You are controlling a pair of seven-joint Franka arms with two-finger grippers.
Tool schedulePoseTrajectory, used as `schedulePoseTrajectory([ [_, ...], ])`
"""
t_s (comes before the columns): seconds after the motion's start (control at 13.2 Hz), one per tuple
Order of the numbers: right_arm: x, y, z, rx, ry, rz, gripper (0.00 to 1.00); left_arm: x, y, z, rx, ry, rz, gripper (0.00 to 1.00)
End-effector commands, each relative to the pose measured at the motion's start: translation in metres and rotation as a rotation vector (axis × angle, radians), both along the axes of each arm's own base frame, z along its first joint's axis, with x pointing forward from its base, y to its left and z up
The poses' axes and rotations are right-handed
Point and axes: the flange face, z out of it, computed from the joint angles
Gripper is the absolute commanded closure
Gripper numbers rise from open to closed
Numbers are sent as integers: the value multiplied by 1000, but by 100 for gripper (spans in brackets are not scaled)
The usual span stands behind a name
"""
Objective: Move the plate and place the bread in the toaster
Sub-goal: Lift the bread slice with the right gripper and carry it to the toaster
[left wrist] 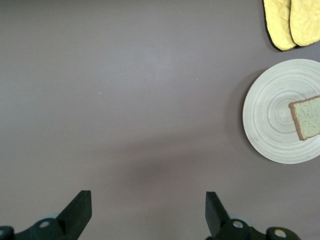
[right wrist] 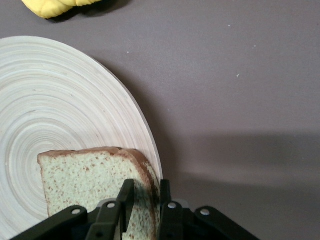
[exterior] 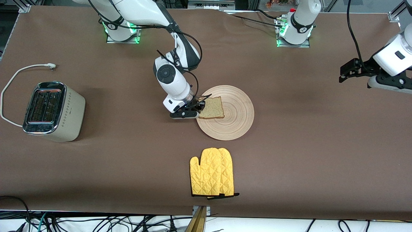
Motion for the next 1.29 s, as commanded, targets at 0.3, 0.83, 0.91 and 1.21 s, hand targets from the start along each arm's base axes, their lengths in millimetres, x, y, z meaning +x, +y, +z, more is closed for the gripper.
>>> schedulePoseTrajectory([
  [0.3,-1,3,0,11,6,-9,100,-4,-6,5,87,-19,-37,0],
  [0.83,12,-9,76,-14,103,38,100,-4,-4,5,86,-13,-26,0],
  [0.91,12,-10,92,-31,119,54,100,-4,-6,6,85,-14,-29,0],
  [1.21,33,-51,167,-181,120,114,100,-2,-8,6,86,-14,-32,0],
])
